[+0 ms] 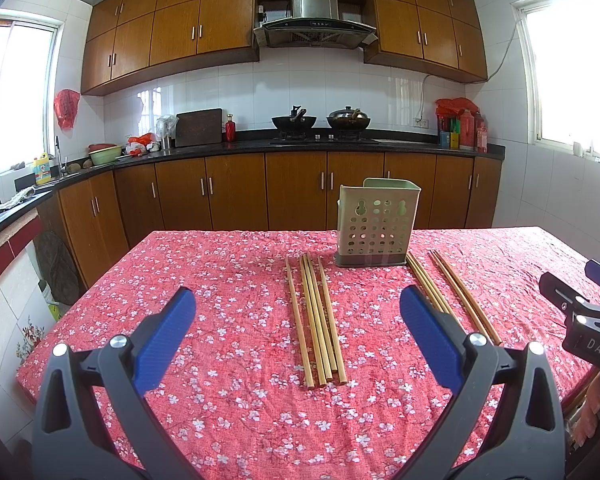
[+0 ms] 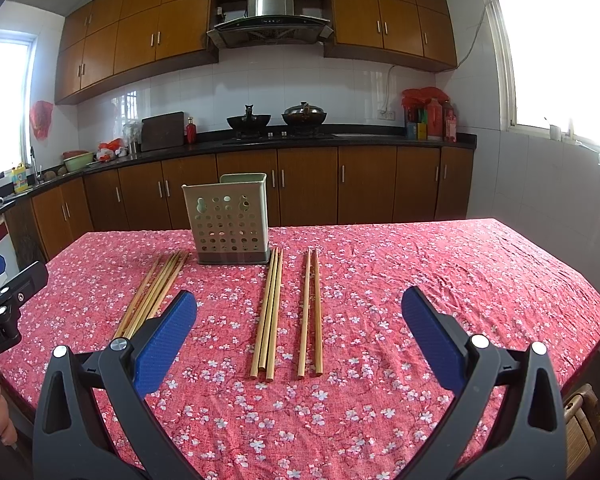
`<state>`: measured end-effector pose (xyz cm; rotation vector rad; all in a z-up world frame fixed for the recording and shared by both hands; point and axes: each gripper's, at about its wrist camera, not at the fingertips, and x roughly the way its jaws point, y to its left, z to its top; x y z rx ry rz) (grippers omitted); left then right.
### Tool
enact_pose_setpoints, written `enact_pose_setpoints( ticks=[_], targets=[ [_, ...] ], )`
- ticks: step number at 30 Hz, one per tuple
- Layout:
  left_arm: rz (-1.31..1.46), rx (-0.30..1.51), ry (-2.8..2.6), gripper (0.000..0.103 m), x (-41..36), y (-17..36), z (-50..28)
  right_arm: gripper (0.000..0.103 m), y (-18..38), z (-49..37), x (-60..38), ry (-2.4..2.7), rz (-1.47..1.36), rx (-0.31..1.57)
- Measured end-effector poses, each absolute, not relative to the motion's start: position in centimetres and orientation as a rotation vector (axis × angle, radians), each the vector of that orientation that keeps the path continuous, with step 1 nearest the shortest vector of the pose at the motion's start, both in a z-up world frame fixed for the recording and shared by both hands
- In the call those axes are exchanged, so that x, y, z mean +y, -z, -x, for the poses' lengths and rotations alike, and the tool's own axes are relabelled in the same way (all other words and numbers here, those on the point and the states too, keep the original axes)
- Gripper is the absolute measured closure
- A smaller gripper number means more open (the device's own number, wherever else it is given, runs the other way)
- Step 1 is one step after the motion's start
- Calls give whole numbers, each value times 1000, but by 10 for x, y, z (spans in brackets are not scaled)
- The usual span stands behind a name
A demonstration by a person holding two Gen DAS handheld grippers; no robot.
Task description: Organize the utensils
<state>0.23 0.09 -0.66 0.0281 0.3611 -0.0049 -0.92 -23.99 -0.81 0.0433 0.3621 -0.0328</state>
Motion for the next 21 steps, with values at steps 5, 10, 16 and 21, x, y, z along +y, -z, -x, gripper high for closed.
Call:
enact_pose_setpoints(
  ticks=[5,10,16,21],
  targets=[
    [-26,372,2,4,2,10,-5,2,8,4,-241,37,-41,373],
    [1,431,-14,4,9,19,-26,2,19,-10,-246,52,-51,426],
    [31,508,-59,4,30,41,-49,2,39,-41,-260,99,-95,564],
    [58,584,-108,4,52,51,-72,28,58,-77,-276,126,-123,705]
  ],
)
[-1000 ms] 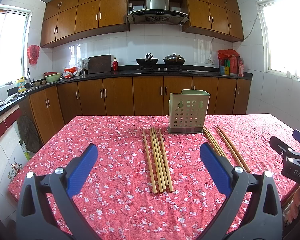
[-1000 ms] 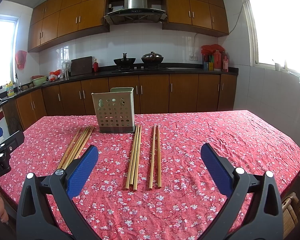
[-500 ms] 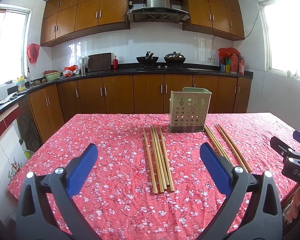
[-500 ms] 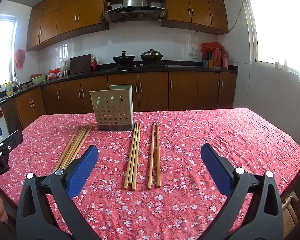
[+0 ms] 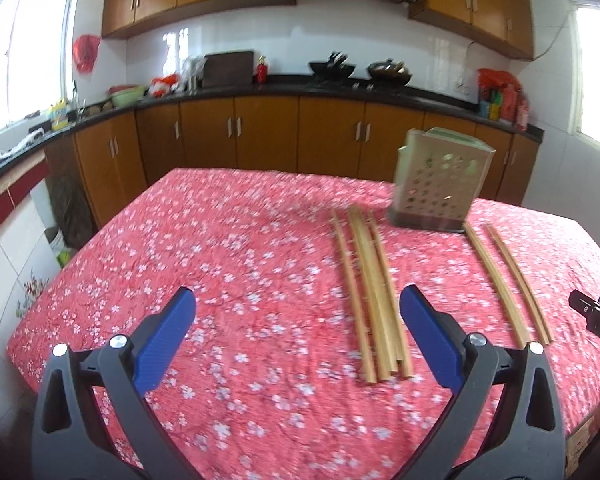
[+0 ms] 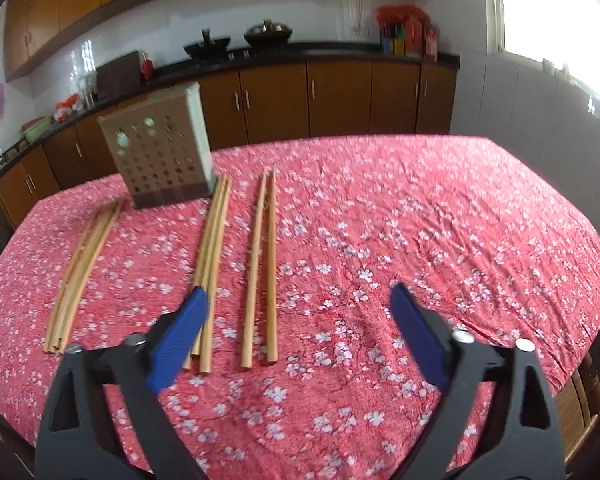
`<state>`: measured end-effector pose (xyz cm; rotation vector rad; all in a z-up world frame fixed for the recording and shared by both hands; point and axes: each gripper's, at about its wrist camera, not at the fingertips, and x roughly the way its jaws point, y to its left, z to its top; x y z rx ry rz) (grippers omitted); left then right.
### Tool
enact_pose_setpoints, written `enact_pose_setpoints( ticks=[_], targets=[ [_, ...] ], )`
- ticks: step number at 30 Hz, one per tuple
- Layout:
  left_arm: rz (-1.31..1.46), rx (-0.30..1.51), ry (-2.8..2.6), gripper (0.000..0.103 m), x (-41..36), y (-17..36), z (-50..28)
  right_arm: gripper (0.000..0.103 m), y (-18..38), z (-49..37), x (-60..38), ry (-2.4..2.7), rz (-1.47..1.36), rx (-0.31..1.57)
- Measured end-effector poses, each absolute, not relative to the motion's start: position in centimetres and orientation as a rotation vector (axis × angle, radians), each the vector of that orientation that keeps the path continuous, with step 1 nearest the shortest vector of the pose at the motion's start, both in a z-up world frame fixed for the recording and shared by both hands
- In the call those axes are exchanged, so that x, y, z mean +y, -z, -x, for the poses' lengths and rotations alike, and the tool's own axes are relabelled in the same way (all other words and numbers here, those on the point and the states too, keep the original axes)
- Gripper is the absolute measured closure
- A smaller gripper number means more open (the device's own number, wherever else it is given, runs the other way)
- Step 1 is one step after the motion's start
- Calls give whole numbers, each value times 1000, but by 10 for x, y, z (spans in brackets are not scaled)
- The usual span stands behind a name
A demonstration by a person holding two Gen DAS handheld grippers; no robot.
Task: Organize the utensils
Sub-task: 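Close the left tool on one bamboo chopstick while the right tool grasps another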
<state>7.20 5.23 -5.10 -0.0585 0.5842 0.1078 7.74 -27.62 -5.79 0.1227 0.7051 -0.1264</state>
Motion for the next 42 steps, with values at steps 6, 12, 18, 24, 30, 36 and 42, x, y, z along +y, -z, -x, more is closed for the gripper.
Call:
enact_pose_setpoints(
  ticks=[6,12,18,24,30,36,42],
  targets=[
    [97,656,-118,4,69,63,-102,55,81,-119,-282,71,-180,838],
    [92,747,-47,14,65,75,-130,74,95,-149,-277,56,-167,904],
    [118,849,55,46,50,90,-156,88,96,-154,-278,71,-157,898],
    [49,885,97,62,31,100,-167,88,96,-154,-278,74,-131,889],
    [19,916,88,78,26,109,-172,87,98,-155,-276,72,-142,888],
    [-18,917,49,94,35,112,-185,90,98,-157,-278,63,-122,881],
    [6,909,-47,94,70,111,-212,92,99,-173,-300,129,-147,873]
  ],
)
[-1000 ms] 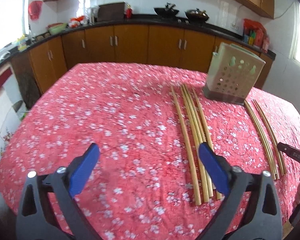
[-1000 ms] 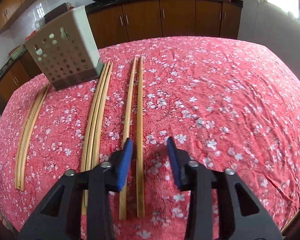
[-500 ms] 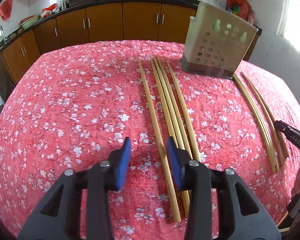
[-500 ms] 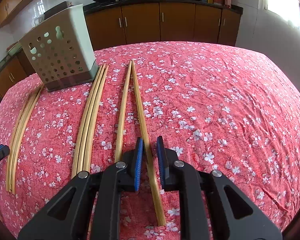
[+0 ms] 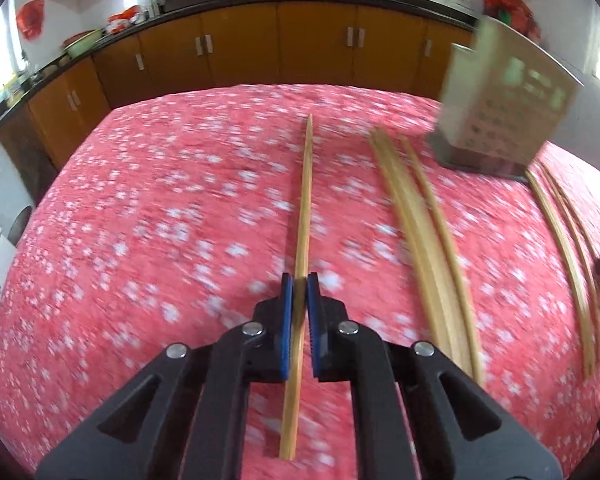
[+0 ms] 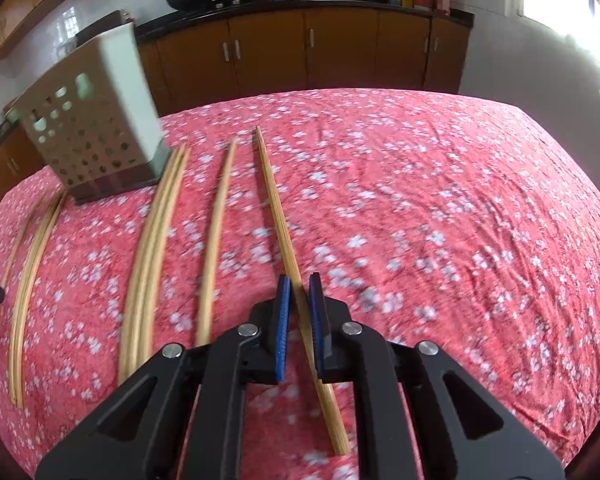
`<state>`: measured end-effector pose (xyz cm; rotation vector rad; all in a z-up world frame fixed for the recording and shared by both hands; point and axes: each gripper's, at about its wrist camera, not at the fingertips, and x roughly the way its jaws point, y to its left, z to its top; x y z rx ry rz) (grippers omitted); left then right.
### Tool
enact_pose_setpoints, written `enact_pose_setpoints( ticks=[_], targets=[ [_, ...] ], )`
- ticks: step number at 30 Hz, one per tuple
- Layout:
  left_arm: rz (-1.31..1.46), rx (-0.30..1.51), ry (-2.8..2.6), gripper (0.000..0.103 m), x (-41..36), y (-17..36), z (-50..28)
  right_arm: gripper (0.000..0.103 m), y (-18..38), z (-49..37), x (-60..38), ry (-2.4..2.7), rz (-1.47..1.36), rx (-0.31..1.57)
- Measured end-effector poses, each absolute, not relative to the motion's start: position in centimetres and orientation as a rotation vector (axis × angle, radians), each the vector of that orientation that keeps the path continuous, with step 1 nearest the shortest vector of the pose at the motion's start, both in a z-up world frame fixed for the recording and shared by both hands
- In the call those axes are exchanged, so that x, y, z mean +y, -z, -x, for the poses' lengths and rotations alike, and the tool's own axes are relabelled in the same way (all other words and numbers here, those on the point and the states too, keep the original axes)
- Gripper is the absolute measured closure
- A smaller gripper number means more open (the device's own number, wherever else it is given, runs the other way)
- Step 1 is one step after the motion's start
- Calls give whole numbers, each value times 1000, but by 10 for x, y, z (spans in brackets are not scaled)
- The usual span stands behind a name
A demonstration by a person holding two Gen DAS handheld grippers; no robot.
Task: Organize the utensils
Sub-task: 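Close the left tool on one bamboo chopstick while the right tool grasps another, then lift the chopstick upright with the right tool while the left tool lifts its chopstick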
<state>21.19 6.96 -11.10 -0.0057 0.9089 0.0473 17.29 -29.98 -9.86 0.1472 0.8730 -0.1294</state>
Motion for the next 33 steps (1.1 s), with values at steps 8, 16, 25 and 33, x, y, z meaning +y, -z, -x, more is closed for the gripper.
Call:
enact_pose_setpoints(
  ticks=[8,16,25,33],
  targets=[
    [45,878,-38,91,88,110,-213,92,100,-175,-319,145,-186,863],
    [70,877,-26,91,96,109,-208,91,101,-171,-318,137,-199,860],
    [30,878,-23,92,91,113,-193,92,102,-158,-312,124,-169,862],
    [46,821,-2,95,91,85,-180,95,72,-139,-321,93,-214,766]
  ],
)
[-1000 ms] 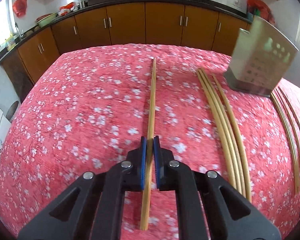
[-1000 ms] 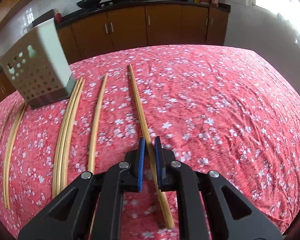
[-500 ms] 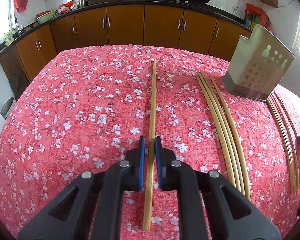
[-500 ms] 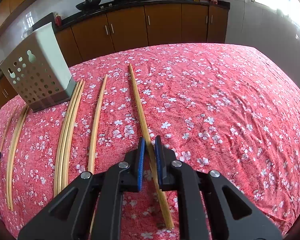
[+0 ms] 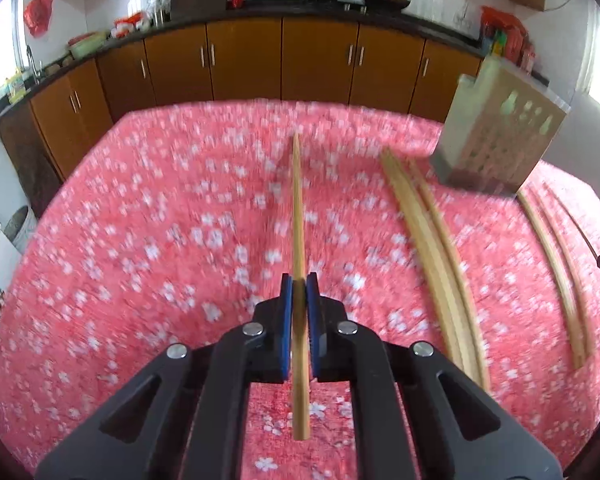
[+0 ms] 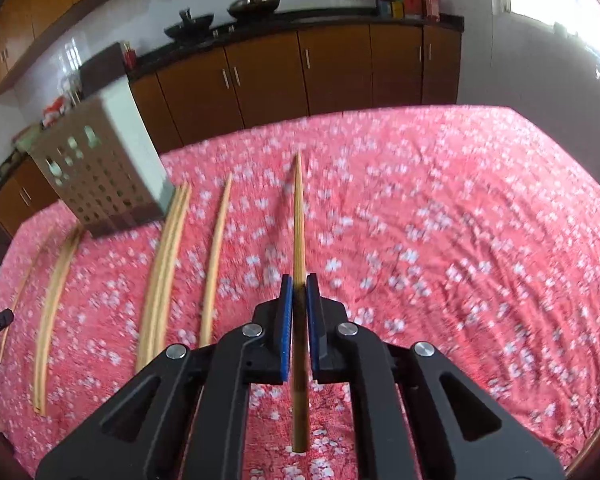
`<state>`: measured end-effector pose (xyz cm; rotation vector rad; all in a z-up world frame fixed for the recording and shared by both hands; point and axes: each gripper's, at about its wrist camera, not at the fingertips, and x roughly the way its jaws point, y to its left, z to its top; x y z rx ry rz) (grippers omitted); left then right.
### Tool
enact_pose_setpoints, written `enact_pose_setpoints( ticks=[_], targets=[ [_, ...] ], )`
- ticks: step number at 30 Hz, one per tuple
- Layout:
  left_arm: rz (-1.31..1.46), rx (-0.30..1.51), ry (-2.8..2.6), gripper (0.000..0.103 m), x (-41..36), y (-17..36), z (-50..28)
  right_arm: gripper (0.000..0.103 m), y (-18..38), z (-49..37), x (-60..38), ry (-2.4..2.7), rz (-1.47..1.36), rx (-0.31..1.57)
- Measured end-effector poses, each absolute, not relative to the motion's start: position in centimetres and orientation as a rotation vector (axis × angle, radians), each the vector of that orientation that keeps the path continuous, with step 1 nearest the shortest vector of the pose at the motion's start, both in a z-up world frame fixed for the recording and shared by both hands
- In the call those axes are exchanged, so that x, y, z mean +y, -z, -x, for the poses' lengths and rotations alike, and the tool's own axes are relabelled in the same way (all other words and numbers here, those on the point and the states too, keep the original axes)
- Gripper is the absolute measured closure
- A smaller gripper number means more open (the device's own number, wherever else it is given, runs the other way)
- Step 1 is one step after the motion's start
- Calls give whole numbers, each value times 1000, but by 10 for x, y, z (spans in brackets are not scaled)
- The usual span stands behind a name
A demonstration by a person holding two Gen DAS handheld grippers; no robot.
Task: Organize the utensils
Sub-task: 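Lift the chopstick upright with the right tool while the left tool lifts its chopstick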
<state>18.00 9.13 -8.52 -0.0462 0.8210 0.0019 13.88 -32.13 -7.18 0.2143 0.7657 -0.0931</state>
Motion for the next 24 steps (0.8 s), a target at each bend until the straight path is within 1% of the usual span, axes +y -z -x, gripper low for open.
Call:
enact_pose_setpoints(
  ticks=[8,13,15,17,18,19,24],
  targets=[
    [94,613,8,95,95,7,-163,95,6,-111,-329,68,-228,562],
    [112,537,7,95,101,-28,-163,95,-16,-105,-325,57,-223,502],
    [107,547,14,95,100,-27,-163,95,-19,-104,-325,53,-223,497],
    [106,586,38,88,97,-17,-165,95,-18,-105,-324,49,-221,499],
    [103,609,42,74,96,-10,-166,95,-16,-104,-323,48,-221,500],
    [91,644,34,65,94,4,-166,95,-15,-103,-322,46,-219,503],
    [68,786,13,65,80,64,-173,95,-14,-103,-312,30,-209,513]
  ],
)
